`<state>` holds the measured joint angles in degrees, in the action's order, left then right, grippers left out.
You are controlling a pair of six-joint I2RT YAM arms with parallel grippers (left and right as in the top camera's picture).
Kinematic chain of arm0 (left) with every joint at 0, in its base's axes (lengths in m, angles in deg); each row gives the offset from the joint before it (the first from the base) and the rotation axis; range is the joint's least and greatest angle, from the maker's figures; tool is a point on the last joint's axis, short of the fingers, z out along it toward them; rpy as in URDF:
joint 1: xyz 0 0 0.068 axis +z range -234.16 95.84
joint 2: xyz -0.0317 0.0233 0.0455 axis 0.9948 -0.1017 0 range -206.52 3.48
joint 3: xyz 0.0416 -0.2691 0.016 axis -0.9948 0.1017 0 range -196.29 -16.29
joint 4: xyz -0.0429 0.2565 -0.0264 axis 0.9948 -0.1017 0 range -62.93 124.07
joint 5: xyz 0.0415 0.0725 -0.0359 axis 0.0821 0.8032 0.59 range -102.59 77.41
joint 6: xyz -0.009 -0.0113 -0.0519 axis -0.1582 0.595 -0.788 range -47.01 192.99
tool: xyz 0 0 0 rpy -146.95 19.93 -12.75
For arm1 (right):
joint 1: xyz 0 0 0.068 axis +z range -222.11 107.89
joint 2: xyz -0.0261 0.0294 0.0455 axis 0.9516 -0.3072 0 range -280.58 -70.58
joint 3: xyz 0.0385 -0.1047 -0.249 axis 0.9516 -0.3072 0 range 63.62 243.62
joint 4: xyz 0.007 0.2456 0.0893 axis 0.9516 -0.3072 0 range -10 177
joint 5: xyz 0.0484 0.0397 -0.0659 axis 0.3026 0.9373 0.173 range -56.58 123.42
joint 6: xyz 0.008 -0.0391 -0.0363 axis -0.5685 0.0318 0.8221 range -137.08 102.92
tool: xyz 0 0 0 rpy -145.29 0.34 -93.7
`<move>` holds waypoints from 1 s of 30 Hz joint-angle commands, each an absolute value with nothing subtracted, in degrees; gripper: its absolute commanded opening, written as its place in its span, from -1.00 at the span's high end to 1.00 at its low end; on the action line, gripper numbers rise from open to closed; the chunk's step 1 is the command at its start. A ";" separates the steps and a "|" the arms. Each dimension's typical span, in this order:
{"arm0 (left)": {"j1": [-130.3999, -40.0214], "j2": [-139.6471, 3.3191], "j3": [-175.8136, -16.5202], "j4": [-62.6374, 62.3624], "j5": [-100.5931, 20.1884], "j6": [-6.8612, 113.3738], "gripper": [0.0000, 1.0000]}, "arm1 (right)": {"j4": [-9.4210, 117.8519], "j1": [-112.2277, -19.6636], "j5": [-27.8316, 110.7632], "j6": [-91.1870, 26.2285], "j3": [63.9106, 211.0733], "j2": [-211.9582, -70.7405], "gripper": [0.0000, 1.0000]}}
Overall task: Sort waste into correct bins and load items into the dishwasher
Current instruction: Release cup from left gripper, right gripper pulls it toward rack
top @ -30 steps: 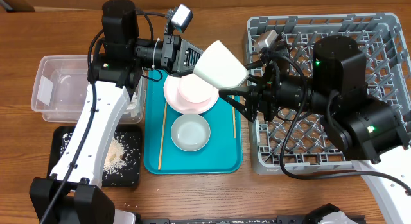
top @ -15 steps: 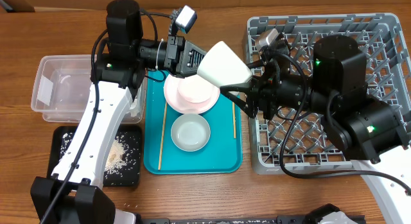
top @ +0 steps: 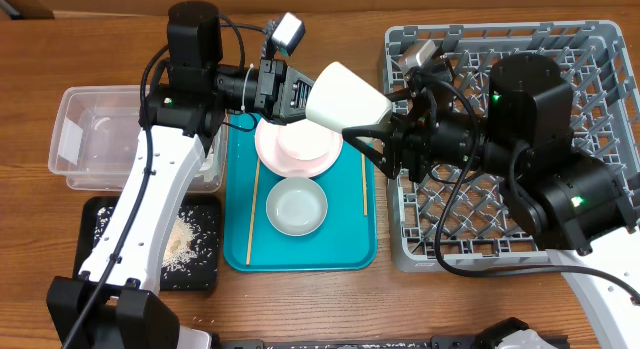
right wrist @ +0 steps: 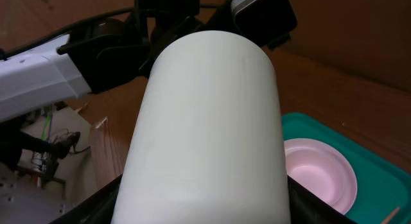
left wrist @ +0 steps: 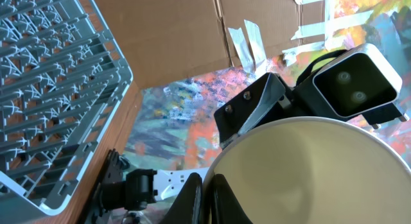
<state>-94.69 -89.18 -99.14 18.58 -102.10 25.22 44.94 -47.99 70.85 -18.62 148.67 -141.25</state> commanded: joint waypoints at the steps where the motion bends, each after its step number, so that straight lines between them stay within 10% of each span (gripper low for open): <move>1: -97.35 -88.63 -99.27 17.29 -103.26 27.21 0.92 | 48.00 -47.12 70.00 -16.83 149.83 -140.88 0.06; 30: -88.52 -88.70 -99.27 18.23 -101.27 29.60 0.23 | 42.69 -47.12 55.90 -16.83 149.83 -140.88 0.28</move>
